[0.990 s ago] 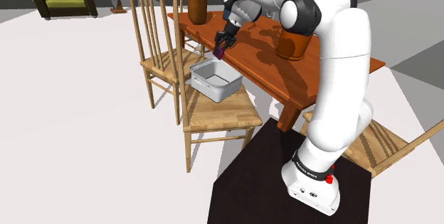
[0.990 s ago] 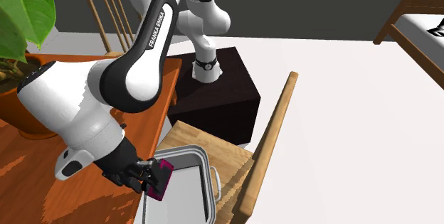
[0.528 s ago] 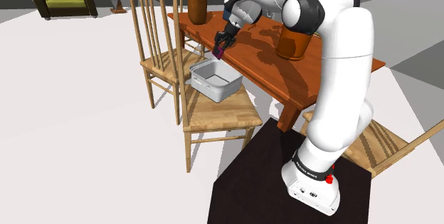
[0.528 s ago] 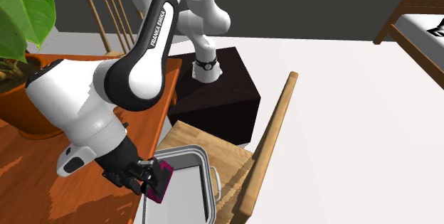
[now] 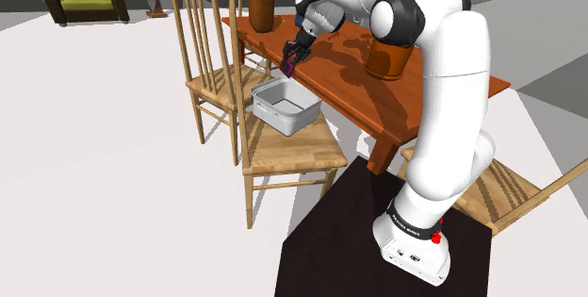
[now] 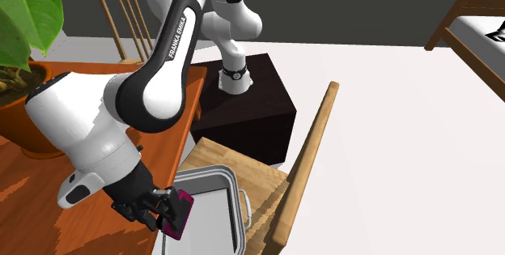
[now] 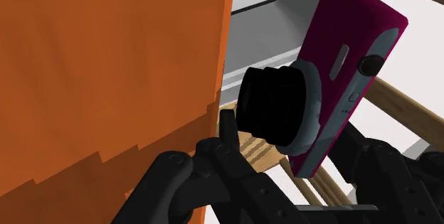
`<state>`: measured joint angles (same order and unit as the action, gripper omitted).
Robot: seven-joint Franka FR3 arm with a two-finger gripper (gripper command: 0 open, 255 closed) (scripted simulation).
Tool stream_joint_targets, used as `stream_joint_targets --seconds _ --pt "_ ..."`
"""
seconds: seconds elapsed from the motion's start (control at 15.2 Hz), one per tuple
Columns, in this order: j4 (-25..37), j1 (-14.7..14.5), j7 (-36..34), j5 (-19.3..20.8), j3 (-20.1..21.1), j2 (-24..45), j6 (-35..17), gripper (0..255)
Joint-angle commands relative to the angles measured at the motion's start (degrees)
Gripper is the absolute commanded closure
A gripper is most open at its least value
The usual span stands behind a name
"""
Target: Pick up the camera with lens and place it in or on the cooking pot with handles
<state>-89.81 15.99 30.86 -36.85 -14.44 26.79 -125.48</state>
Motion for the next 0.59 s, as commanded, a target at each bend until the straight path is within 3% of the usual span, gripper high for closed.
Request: stream_joint_targets --seconds 0.0,0.07,0.13,0.33,0.4,0.46,0.53 --pt "-3.01 -0.2 0.0 0.36 0.18 4.07 -0.4 255" --pt "-3.01 -0.13 -0.03 0.41 0.27 4.06 -0.42 255" --pt "-6.97 -0.02 1.99 -0.28 0.31 2.61 -2.46 0" --pt "-4.45 0.59 2.43 -0.88 0.57 5.34 -2.58 0" --pt "-6.93 1.21 4.17 -1.32 0.36 3.89 -2.89 0" --pt "-2.95 -1.15 0.34 -0.34 -0.99 4.21 -0.14 0" --pt "-2.93 -1.79 0.32 -0.31 -2.36 3.19 1.23 0"
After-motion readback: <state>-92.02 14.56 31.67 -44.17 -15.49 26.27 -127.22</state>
